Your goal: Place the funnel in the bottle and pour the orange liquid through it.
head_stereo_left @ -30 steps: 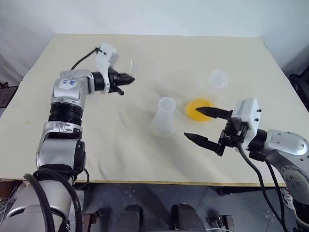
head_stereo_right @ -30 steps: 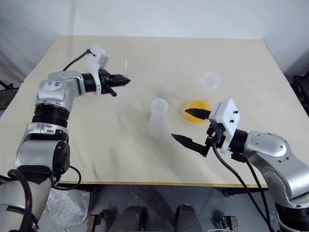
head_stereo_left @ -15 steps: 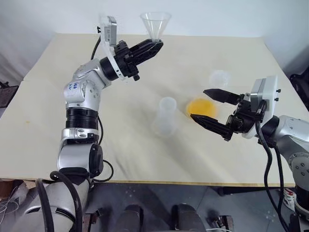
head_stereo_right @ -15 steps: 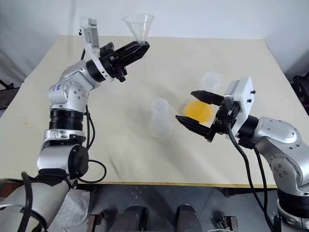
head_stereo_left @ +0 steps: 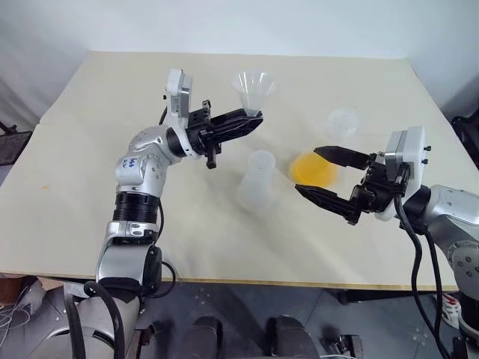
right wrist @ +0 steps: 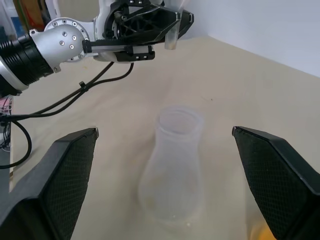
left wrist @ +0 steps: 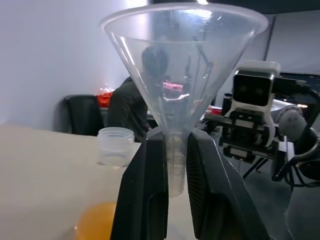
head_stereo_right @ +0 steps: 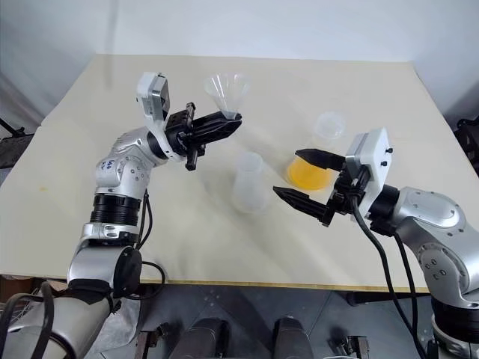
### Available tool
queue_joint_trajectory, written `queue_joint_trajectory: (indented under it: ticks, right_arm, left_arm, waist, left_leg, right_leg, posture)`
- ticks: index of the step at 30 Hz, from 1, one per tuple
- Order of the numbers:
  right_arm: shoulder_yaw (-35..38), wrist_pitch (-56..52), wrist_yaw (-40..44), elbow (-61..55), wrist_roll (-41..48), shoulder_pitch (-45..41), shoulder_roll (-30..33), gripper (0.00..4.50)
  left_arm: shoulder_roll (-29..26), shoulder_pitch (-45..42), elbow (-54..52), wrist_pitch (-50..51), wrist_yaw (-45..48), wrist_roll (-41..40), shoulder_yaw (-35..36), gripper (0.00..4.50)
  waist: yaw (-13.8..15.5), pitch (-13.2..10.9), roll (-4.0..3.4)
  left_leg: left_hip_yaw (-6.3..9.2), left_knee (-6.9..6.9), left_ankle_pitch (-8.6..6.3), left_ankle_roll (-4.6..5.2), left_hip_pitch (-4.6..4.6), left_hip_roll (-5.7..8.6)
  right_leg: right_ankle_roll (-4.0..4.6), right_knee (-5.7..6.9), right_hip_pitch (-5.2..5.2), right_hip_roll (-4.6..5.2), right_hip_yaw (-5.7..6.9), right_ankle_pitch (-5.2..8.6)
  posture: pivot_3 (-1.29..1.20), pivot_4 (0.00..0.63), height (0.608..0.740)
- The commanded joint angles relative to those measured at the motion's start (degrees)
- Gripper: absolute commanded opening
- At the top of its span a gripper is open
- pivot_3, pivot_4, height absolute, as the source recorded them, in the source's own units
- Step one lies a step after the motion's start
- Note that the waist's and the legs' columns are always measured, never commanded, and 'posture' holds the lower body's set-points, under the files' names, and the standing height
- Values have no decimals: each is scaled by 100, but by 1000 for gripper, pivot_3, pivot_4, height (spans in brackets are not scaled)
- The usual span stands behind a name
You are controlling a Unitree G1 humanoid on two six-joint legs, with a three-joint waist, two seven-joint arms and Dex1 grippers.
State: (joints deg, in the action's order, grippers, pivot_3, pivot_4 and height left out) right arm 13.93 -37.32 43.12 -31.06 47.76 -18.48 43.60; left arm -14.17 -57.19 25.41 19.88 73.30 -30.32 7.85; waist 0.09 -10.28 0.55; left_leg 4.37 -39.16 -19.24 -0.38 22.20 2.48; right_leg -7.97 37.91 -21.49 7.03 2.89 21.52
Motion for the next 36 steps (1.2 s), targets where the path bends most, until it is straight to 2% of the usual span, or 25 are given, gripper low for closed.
queue_joint_trajectory:
  ticks: [1,8,25,36]
  right_arm:
    - [74,136,56,-86,74,-5,-38,4500]
    - [27,137,53,-131,34,26,-81,4500]
    - [12,101,-22,-246,-15,163,-106,4500]
    - [35,89,-51,-296,-20,236,-74,4500]
  left_arm:
    - [103,-3,-326,15,56,-252,-48,195]
    - [61,166,-386,114,64,-201,-239,195]
    - [146,-40,955,-889,199,400,-494,195]
    - [130,-111,1241,-1077,433,532,-596,195]
  waist:
    - [-12,0,0]
    - [-19,0,0]
    - [-8,0,0]
    - [-13,0,0]
  left_leg:
    - [-1,1,0,0,0,-1]
    - [-2,3,0,0,-2,-3]
    - [-3,1,1,2,-1,2]
    - [-3,1,1,2,-1,1]
  right_leg:
    - [0,0,0,0,0,0]
    - [0,0,0,-2,0,0]
    - [0,-1,1,-1,1,0]
    - [0,0,1,-1,1,0]
  posture:
    - [0,150,740]
    - [0,150,740]
    - [0,150,740]
    - [0,150,740]
